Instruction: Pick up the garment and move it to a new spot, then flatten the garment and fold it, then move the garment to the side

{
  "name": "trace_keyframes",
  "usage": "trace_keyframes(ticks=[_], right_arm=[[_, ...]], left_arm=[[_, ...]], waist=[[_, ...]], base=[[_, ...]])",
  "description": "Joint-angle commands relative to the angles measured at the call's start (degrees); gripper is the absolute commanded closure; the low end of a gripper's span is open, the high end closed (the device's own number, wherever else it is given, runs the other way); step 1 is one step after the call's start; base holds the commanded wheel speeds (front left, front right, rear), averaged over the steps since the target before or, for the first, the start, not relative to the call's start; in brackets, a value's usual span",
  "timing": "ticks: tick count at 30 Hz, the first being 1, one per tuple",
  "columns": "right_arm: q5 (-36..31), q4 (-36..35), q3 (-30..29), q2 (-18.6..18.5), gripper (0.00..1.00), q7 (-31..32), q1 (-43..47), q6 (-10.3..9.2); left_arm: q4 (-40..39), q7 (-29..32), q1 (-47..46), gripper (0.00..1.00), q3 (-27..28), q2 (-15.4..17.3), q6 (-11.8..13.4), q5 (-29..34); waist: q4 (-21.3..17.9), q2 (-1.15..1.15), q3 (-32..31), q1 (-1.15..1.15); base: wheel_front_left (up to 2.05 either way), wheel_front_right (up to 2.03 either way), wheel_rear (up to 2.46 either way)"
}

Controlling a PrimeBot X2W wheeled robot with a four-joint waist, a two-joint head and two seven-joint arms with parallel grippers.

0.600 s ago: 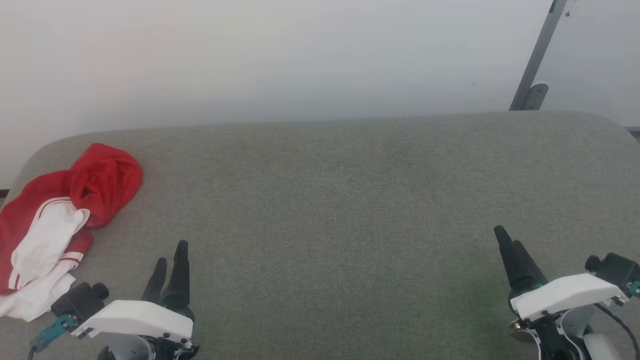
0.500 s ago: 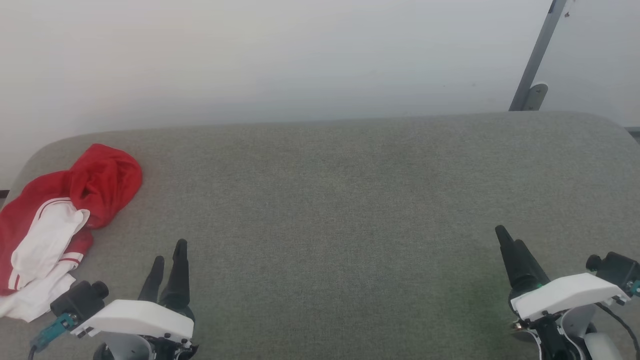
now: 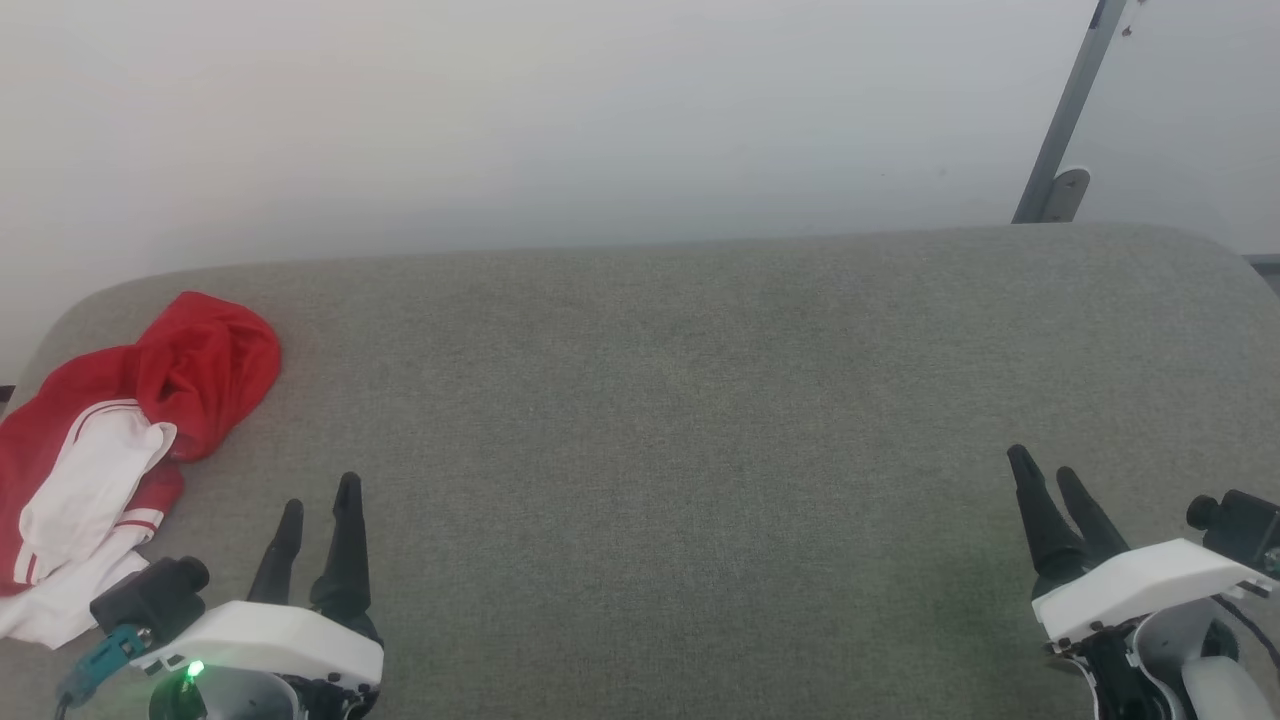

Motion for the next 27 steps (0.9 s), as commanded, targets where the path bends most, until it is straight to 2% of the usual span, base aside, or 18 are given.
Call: trace_keyframes(ticks=[1,27], right_arm=[[-1.3,-0.8,-0.1,-0.6,0.0,-0.5,-1.4,0.04],[-14.8,-2.2,0.6,-2.9,0.0,-2.0,-1.6,0.04]], left_arm=[[-0.9,-0.6,0.4,0.0,0.2,0.6,-0.3,1.8],[-2.7,-4.3,1.6,0.0,-0.4,1.4,-0.2,15.6]], waist=[[0.0,0.0,0.0,0.0],[0.1,0.0,-0.5,0.0]], base=[[0.0,0.0,0.0],[0.0,0.0,0.0]])
